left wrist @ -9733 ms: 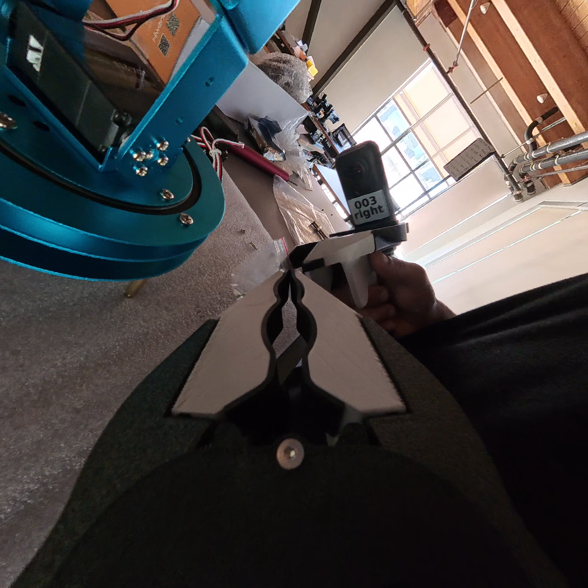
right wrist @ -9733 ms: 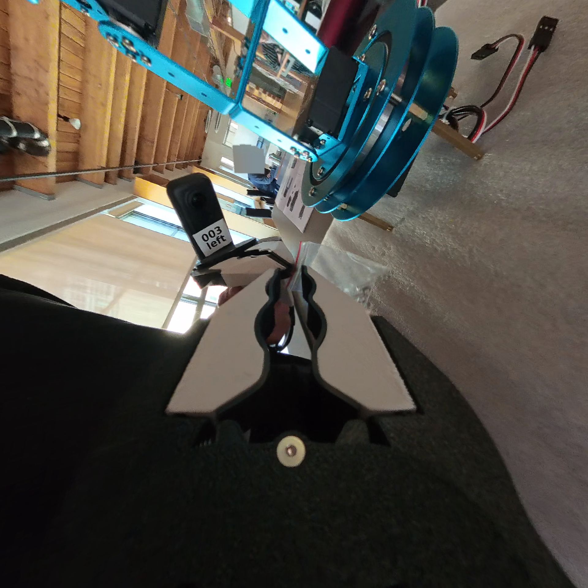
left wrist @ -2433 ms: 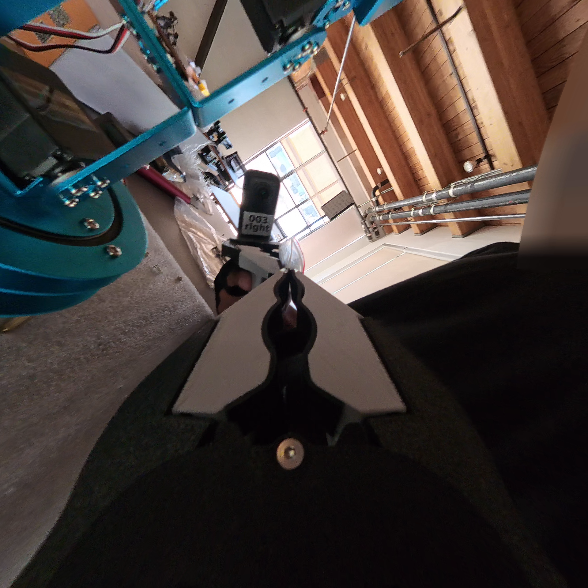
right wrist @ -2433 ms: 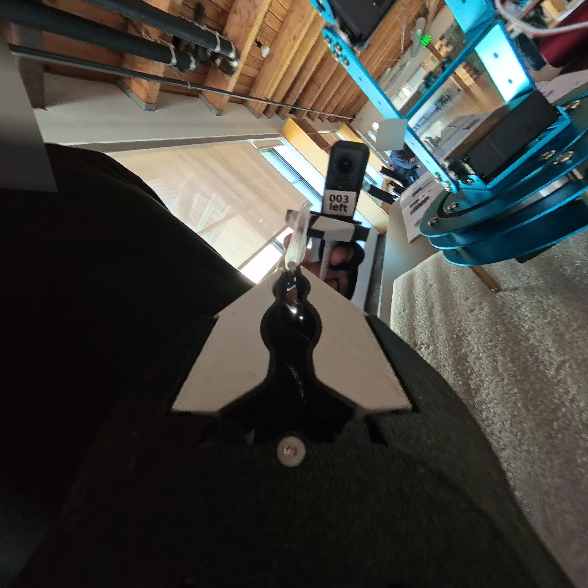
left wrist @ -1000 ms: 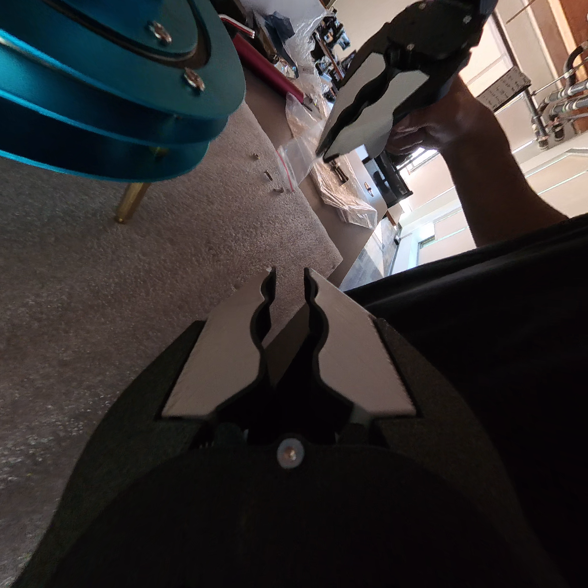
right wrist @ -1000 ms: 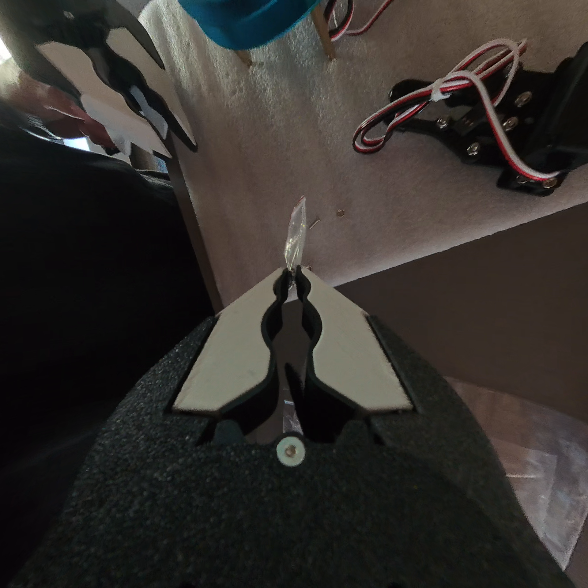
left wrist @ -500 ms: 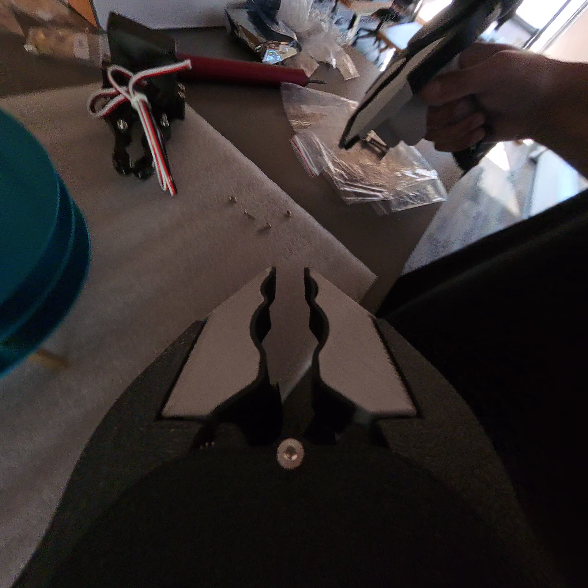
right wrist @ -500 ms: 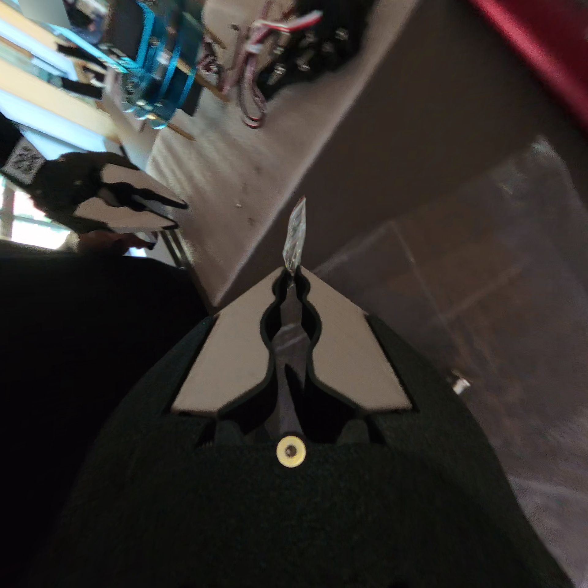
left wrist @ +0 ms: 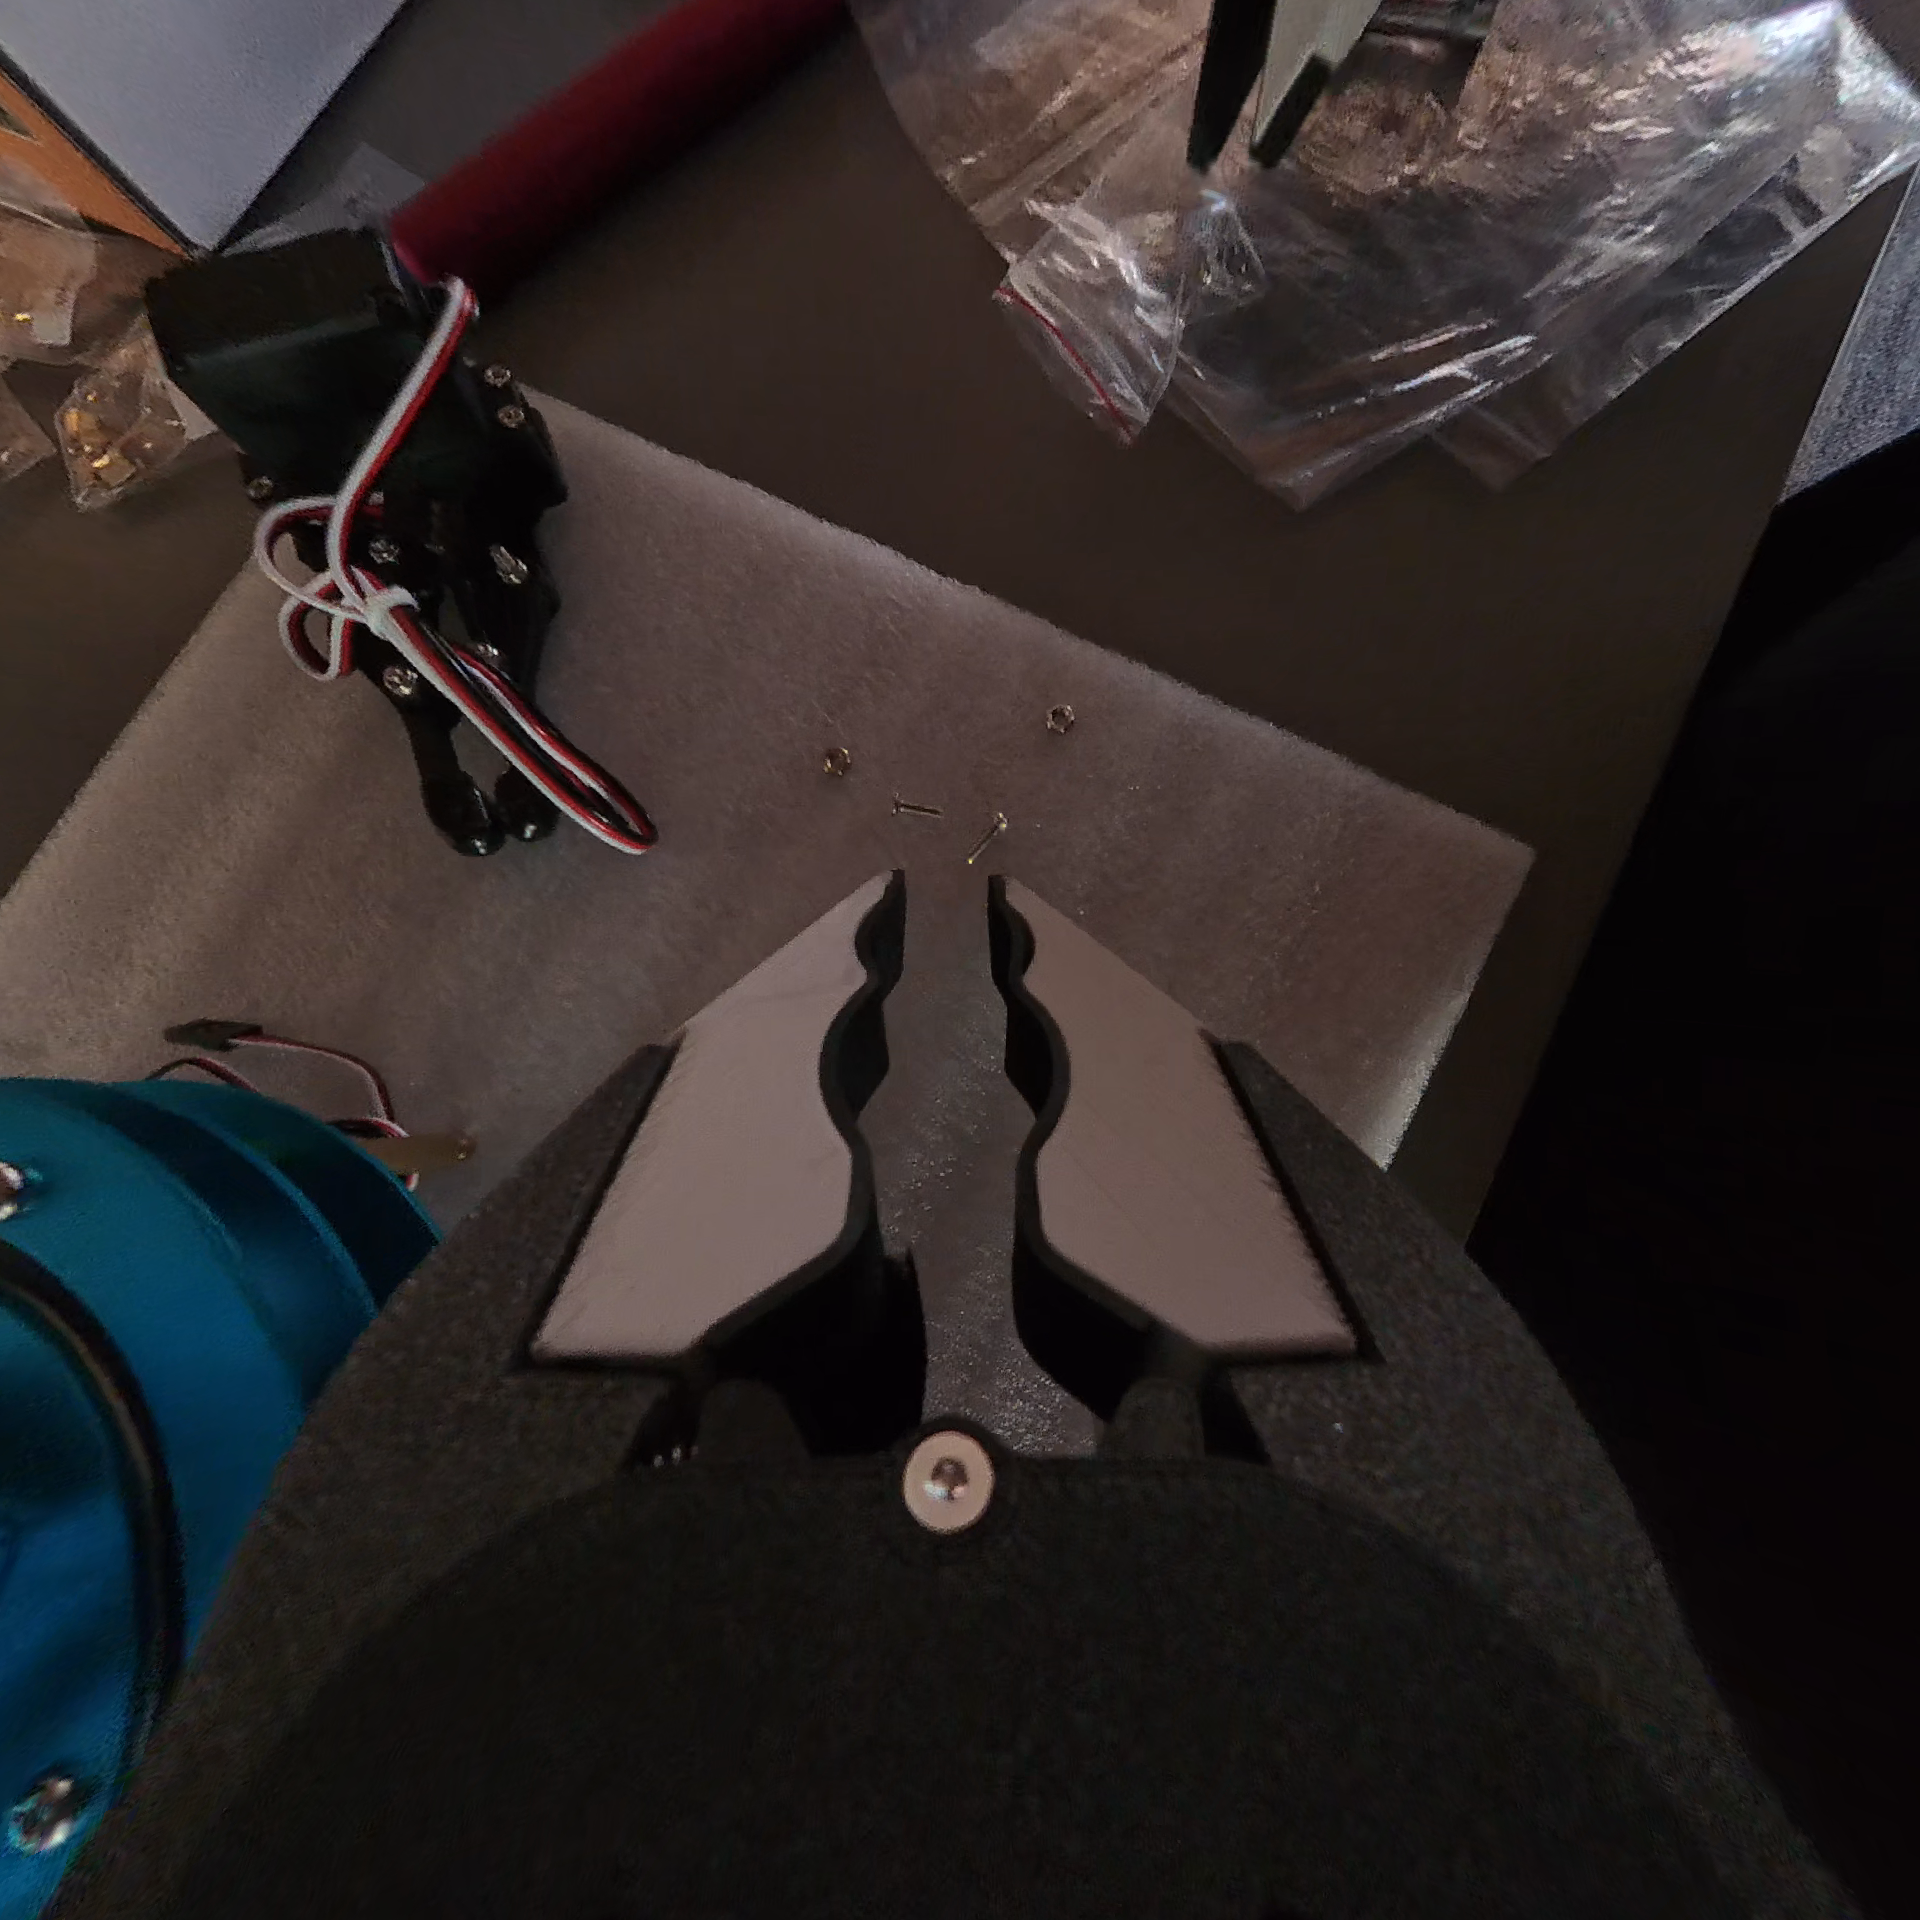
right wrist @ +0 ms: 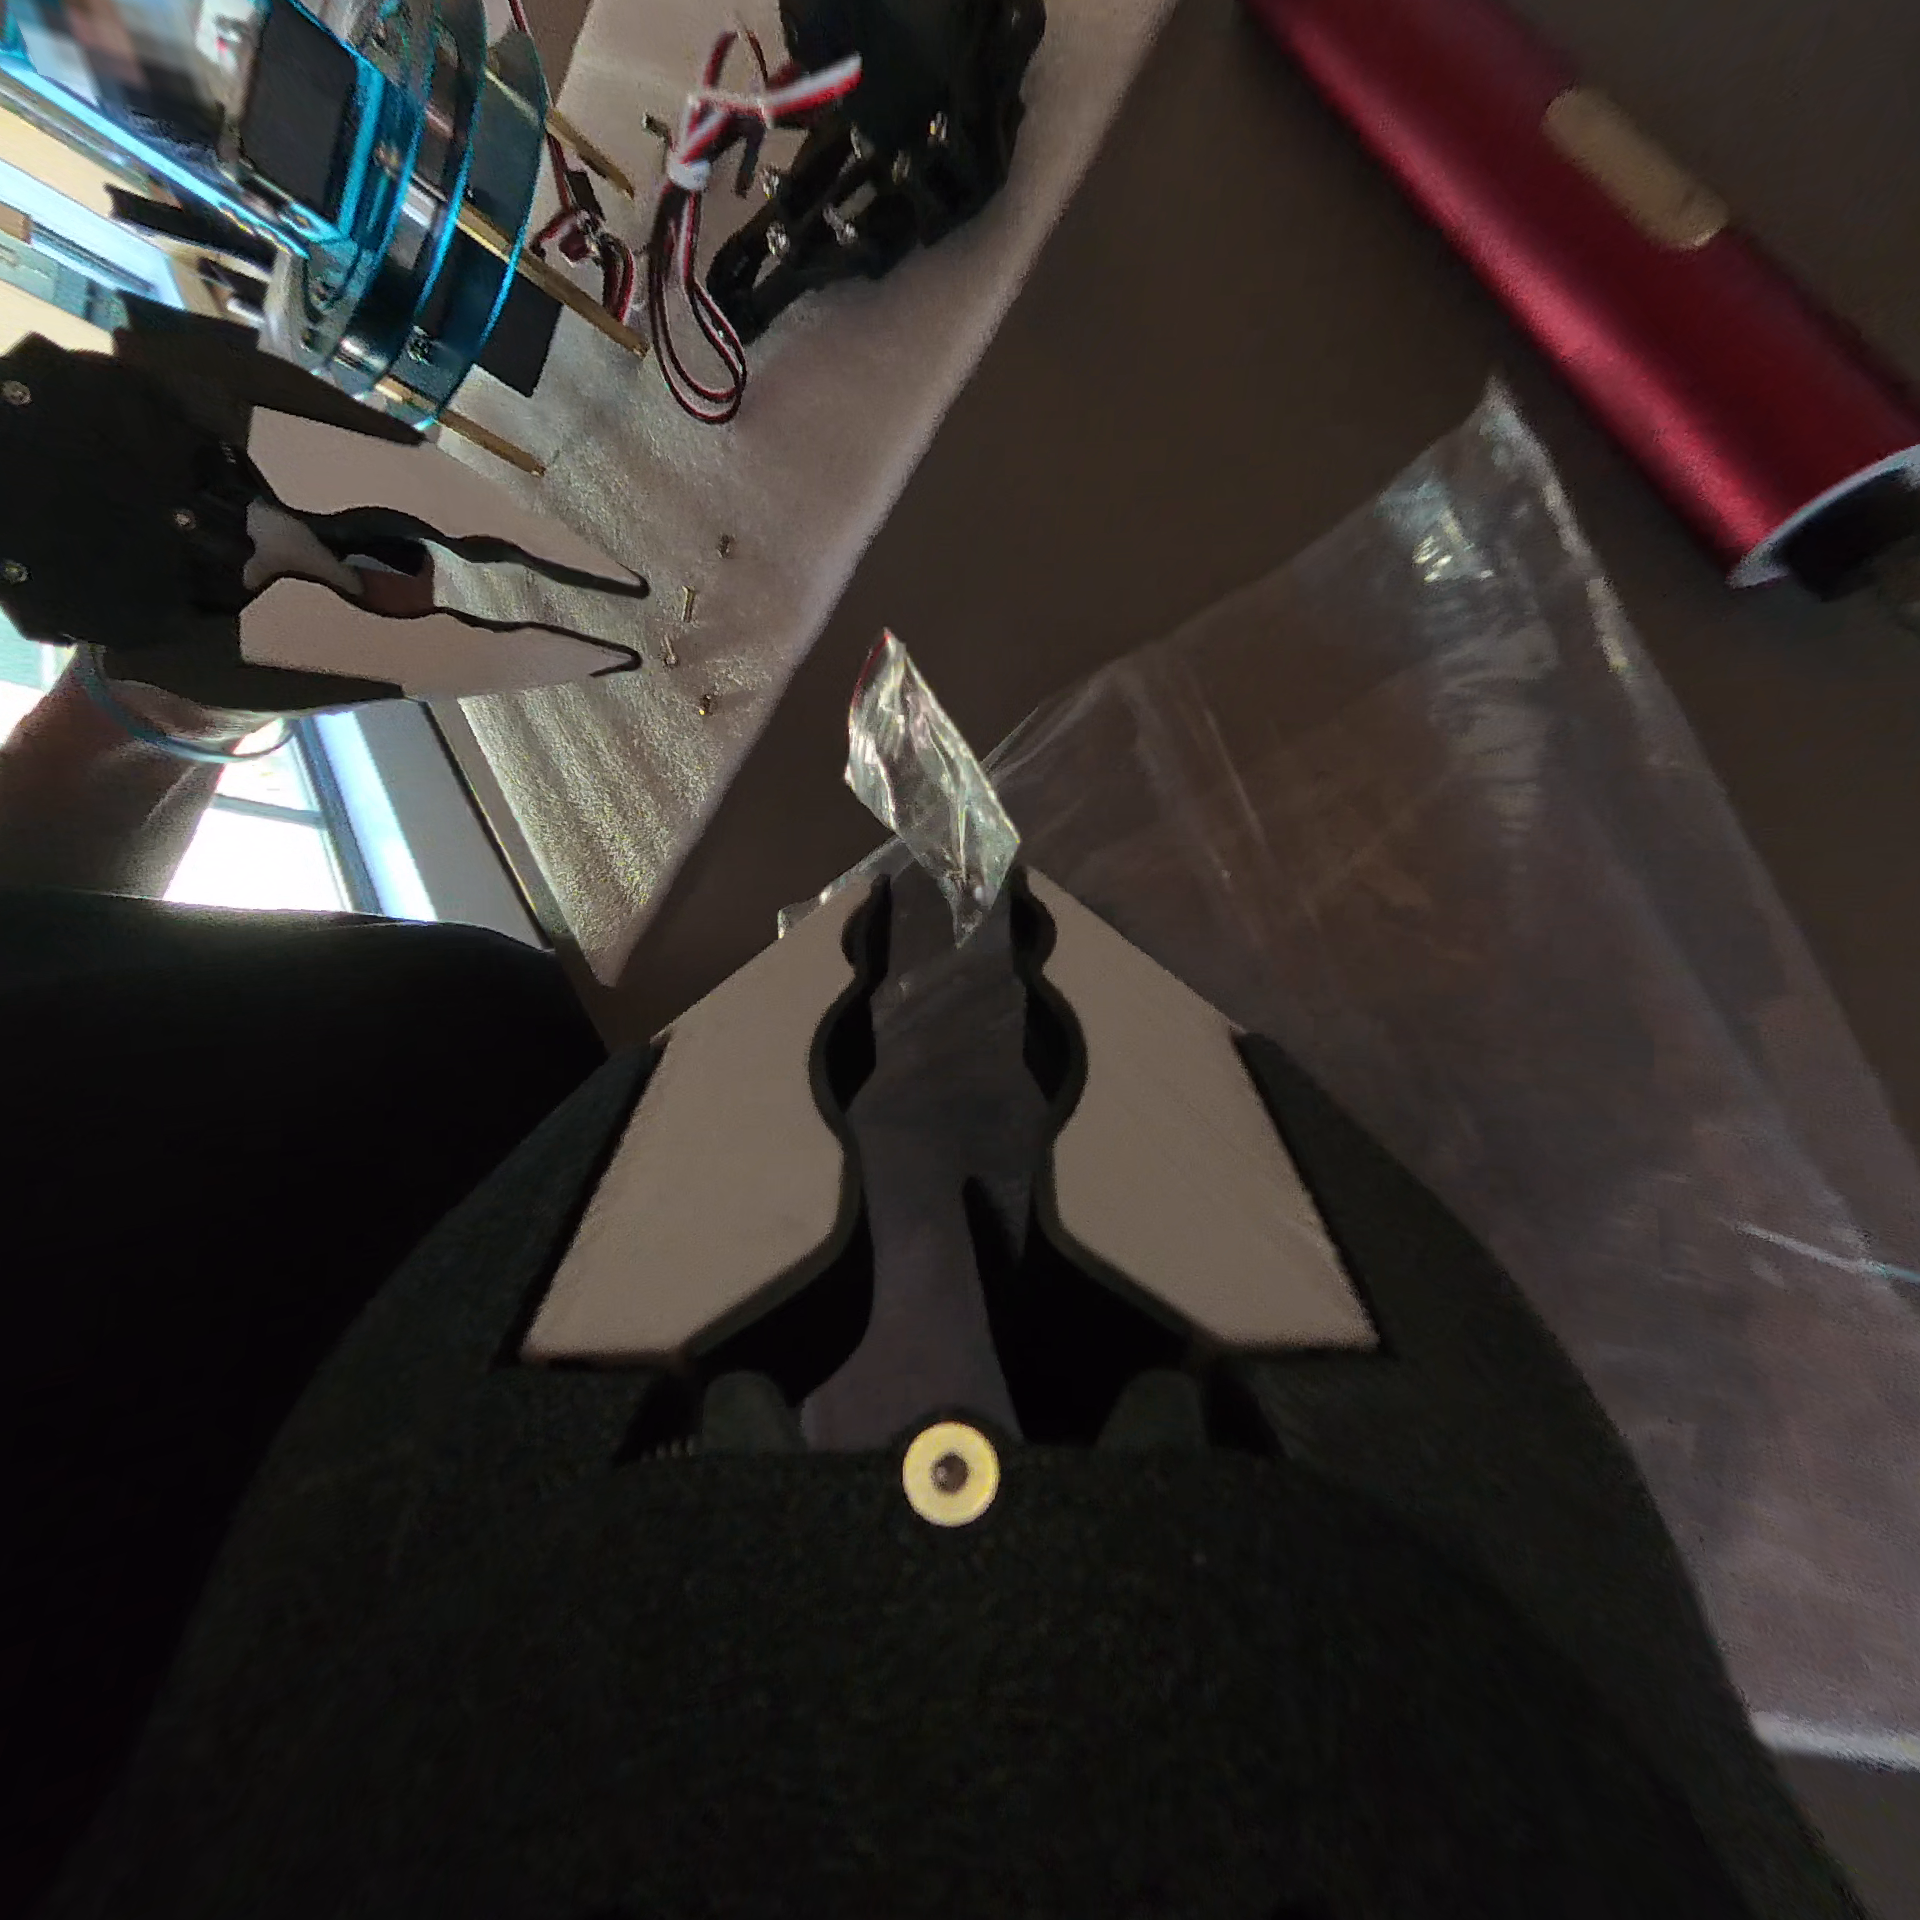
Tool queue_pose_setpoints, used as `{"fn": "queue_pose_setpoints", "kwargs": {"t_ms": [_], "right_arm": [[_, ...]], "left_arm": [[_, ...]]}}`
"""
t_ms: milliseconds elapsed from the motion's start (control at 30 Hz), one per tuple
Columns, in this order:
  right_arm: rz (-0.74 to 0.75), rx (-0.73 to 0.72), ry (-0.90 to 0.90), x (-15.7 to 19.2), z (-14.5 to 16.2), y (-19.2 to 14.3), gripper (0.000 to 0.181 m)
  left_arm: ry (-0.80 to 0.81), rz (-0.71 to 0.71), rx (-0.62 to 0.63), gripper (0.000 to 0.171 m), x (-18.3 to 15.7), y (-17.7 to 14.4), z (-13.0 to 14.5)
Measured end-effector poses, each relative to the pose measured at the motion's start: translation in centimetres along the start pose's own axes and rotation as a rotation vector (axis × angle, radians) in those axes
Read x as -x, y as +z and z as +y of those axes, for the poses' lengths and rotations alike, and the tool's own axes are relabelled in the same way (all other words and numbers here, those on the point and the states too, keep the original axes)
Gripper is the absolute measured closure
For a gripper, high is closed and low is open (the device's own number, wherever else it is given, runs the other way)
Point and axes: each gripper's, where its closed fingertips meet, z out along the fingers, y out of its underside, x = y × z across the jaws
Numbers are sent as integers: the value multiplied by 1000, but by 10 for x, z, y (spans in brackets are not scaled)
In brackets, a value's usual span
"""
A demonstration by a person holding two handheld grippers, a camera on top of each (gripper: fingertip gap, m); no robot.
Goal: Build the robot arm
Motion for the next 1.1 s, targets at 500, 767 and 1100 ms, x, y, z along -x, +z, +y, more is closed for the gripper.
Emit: {"fn": "queue_pose_setpoints", "kwargs": {"t_ms": [500,767,1100], "right_arm": [[10,-176,-353,44,-43,-3,159],[16,112,-844,86,-30,87,152],[-33,225,-1005,81,-29,120,161]], "left_arm": [[39,107,74,169,-11,11,-4],[-370,160,-75,170,-9,-9,-6],[-895,223,-421,170,-10,-55,-11]]}}
